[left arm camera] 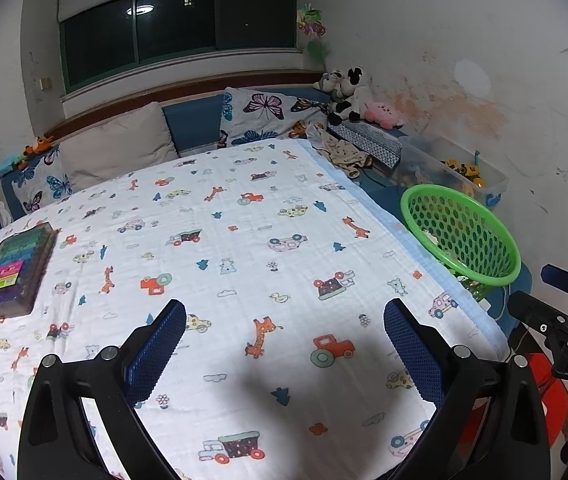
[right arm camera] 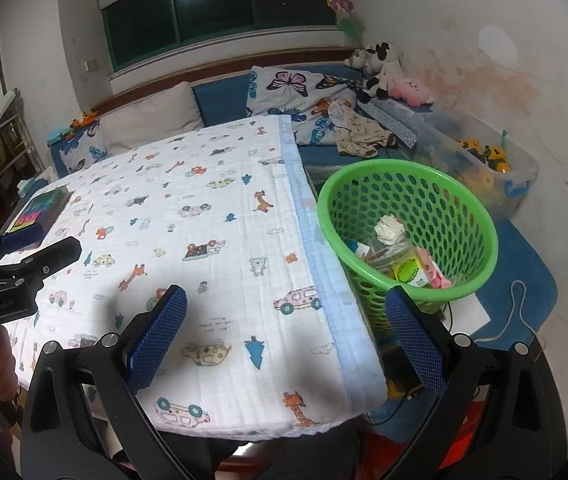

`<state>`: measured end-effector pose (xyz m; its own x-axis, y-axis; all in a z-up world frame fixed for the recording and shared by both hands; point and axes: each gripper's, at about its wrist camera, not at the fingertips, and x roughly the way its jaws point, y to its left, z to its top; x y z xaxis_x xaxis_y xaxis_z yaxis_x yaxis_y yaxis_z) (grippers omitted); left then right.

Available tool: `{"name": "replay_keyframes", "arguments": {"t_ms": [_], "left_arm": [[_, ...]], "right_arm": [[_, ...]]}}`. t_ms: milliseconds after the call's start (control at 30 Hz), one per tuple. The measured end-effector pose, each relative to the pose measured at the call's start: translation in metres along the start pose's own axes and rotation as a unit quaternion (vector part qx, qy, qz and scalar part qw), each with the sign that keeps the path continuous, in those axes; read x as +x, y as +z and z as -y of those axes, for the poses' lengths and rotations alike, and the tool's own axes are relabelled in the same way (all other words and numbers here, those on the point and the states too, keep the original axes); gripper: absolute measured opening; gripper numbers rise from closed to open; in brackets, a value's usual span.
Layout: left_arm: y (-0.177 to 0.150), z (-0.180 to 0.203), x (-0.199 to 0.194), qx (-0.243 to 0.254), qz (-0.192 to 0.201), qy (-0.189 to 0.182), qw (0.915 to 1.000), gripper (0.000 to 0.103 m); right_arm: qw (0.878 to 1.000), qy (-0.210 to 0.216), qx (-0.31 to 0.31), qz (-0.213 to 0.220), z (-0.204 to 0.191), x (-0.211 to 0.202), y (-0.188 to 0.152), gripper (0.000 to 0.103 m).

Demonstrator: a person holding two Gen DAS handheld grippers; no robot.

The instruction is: Collect trash

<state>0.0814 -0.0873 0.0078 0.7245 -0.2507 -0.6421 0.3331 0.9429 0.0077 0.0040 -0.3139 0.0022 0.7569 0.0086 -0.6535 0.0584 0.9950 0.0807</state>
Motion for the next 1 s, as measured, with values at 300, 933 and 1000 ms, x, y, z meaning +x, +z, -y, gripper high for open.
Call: {"name": "replay_keyframes", "arguments": {"t_ms": [300,933,1000], "left_arm": [[-0.002,-0.006,-0.007,-0.008,0.007,0.01,0.9999,0.096],[-0.003,-0.012,-0.01,-0.015,0.011,0.025,0.9995,0.096],[-0.003,-0.012,-0.01,-0.015,0.01,0.024,0.9995,0.096]], "right_arm": [[1.0,0.007,-0.012,0.006,-0.009,-0.003,0.002,0.098],[1.0,0.012,-0.015,0.001,-0.013,0.001,0.001,0.099],[1.0,0.013,-0.014,0.001,-0.013,0.002,0.001,0.099]]}}
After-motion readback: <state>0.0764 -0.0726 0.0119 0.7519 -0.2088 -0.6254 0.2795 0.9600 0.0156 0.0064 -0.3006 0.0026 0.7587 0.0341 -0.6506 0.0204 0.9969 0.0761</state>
